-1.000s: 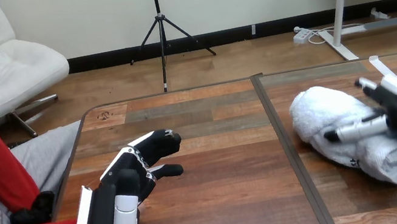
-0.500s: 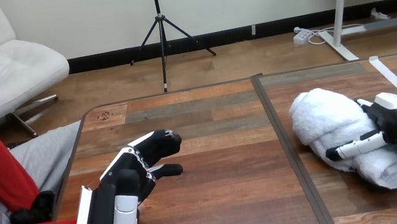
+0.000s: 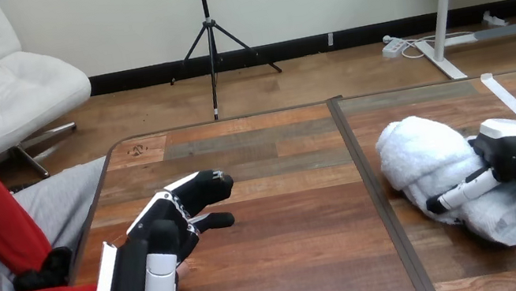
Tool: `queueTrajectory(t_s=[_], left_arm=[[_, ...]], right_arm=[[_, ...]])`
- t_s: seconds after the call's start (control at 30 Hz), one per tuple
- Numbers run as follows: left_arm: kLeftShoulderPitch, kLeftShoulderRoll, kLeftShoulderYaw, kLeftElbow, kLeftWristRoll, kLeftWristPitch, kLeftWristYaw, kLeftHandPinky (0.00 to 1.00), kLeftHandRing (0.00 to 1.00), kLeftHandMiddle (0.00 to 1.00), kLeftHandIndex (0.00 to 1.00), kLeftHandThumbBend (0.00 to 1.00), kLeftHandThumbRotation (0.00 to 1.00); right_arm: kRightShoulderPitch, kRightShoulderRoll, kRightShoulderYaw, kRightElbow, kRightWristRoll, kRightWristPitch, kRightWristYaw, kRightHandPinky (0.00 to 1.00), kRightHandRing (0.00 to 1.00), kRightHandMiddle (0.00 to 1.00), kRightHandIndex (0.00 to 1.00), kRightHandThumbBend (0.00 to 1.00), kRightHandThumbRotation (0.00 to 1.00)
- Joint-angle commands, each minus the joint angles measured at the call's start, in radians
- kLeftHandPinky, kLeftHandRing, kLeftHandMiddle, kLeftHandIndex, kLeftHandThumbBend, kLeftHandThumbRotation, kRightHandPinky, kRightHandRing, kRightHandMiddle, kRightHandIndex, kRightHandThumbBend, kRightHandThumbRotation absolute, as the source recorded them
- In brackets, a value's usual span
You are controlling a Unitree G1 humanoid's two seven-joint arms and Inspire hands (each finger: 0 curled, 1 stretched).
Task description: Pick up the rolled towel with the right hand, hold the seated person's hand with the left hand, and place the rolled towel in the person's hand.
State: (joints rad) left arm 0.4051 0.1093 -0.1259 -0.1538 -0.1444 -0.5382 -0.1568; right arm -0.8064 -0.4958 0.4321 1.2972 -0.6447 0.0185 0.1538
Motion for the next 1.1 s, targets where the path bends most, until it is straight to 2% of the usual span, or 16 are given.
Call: queueTrajectory(t_s=[0.0,0.1,0.23,0.33,0.37,0.43,0.63,0.67,0.93,1.07], left_arm=[[-0.032,-0.013,0.022,-0.052,-0.004,-0.010,0.003,0.64,0.76,0.72,0.67,0.75,1.00],[-0.033,-0.015,0.026,-0.053,-0.004,-0.013,0.004,0.64,0.75,0.73,0.67,0.74,1.00],[-0.035,-0.016,0.030,-0.049,-0.006,-0.019,0.001,0.62,0.75,0.72,0.67,0.74,1.00],[-0.037,-0.018,0.033,-0.045,-0.012,-0.025,-0.001,0.60,0.75,0.72,0.67,0.73,1.00],[-0.038,-0.019,0.034,-0.045,-0.012,-0.026,-0.001,0.59,0.75,0.72,0.67,0.73,1.00],[-0.037,-0.021,0.037,-0.045,-0.010,-0.027,0.001,0.59,0.74,0.72,0.67,0.73,1.00],[-0.034,-0.025,0.041,-0.050,-0.001,-0.020,0.011,0.57,0.74,0.72,0.67,0.75,1.00],[-0.033,-0.026,0.041,-0.052,0.000,-0.019,0.013,0.57,0.74,0.72,0.67,0.75,1.00],[-0.031,-0.022,0.040,-0.057,-0.004,-0.015,0.018,0.57,0.74,0.73,0.67,0.77,1.00],[-0.030,-0.021,0.039,-0.059,-0.005,-0.014,0.017,0.57,0.75,0.73,0.68,0.77,1.00]], right_arm=[[0.053,0.060,0.073,0.041,-0.054,0.018,0.026,0.46,0.58,0.65,0.64,1.00,0.39],[0.054,0.072,0.091,0.043,-0.072,0.033,0.015,0.48,0.62,0.69,0.68,1.00,0.37],[0.056,0.077,0.097,0.044,-0.076,0.036,0.004,0.51,0.66,0.73,0.74,1.00,0.34],[0.059,0.079,0.098,0.044,-0.073,0.031,-0.006,0.48,0.64,0.73,0.78,0.98,0.29],[0.059,0.079,0.098,0.044,-0.072,0.030,-0.009,0.43,0.57,0.68,0.77,0.95,0.25],[0.059,0.079,0.103,0.043,-0.073,0.026,-0.013,0.40,0.52,0.65,0.76,0.93,0.21],[0.058,0.080,0.116,0.043,-0.081,0.016,-0.024,0.31,0.38,0.49,0.60,0.83,0.08],[0.059,0.080,0.114,0.043,-0.078,0.015,-0.028,0.29,0.36,0.45,0.54,0.81,0.05],[0.065,0.080,0.103,0.041,-0.067,-0.006,-0.061,0.25,0.31,0.39,0.42,0.78,0.01],[0.067,0.079,0.090,0.040,-0.054,-0.015,-0.073,0.25,0.31,0.39,0.41,0.78,0.00]])
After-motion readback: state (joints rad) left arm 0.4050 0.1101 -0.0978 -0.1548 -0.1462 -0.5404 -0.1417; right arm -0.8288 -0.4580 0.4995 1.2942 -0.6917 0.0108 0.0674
